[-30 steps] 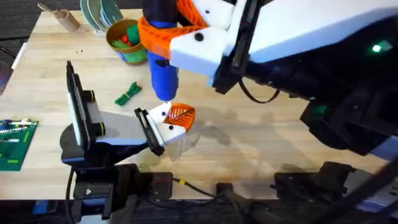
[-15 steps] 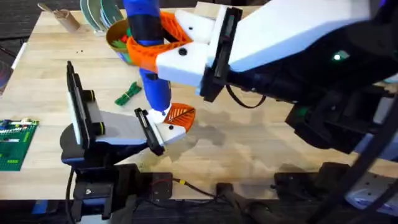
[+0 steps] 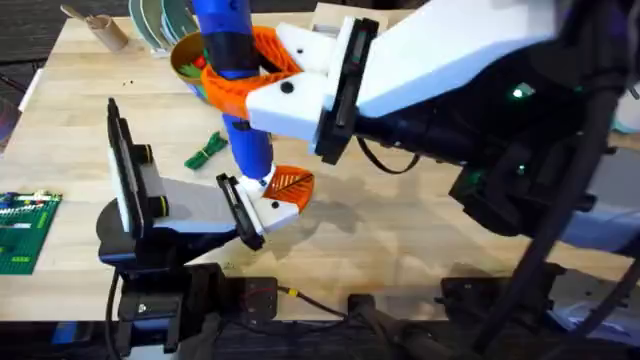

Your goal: Pick up the gripper from the table and insert it into the empty holder that is missing its gripper. Then pick up a screw, insert it into the mounting hole, and use the screwdriver to tighten it. Finally, clean up the table by picking up the vegetable and placing it into the bucket.

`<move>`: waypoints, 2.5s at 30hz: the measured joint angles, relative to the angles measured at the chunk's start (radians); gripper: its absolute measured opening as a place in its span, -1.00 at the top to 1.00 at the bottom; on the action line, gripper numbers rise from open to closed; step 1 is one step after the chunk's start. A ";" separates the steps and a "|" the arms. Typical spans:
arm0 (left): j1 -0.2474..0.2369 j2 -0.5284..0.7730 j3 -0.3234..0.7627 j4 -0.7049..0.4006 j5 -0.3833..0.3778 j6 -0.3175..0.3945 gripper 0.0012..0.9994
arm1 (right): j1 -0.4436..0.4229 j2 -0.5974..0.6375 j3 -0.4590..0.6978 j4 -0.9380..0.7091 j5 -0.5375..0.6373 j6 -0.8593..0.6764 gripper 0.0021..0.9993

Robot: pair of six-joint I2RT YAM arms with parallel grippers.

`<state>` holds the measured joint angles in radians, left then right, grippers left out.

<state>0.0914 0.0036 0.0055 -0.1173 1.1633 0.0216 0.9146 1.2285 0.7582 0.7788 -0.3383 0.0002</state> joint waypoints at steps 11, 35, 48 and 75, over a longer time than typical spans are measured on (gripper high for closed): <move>0.000 0.000 0.000 0.000 0.000 0.000 0.98 | 0.000 0.000 0.000 -0.024 0.000 -0.023 0.94; 0.000 0.000 0.000 0.000 0.000 -0.003 0.98 | 0.000 0.015 0.000 -0.012 0.000 -0.027 0.94; 0.000 0.000 0.000 0.000 0.000 -0.003 0.98 | -0.106 -0.034 -0.001 0.205 -0.001 -0.045 0.94; 0.000 0.000 0.000 0.000 -0.003 -0.003 0.98 | -0.625 0.473 -0.001 -0.345 0.529 -1.264 0.94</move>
<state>0.0914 0.0036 0.0055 -0.1169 1.1606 0.0181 0.2900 1.7017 0.7574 0.4333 0.1909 -1.2642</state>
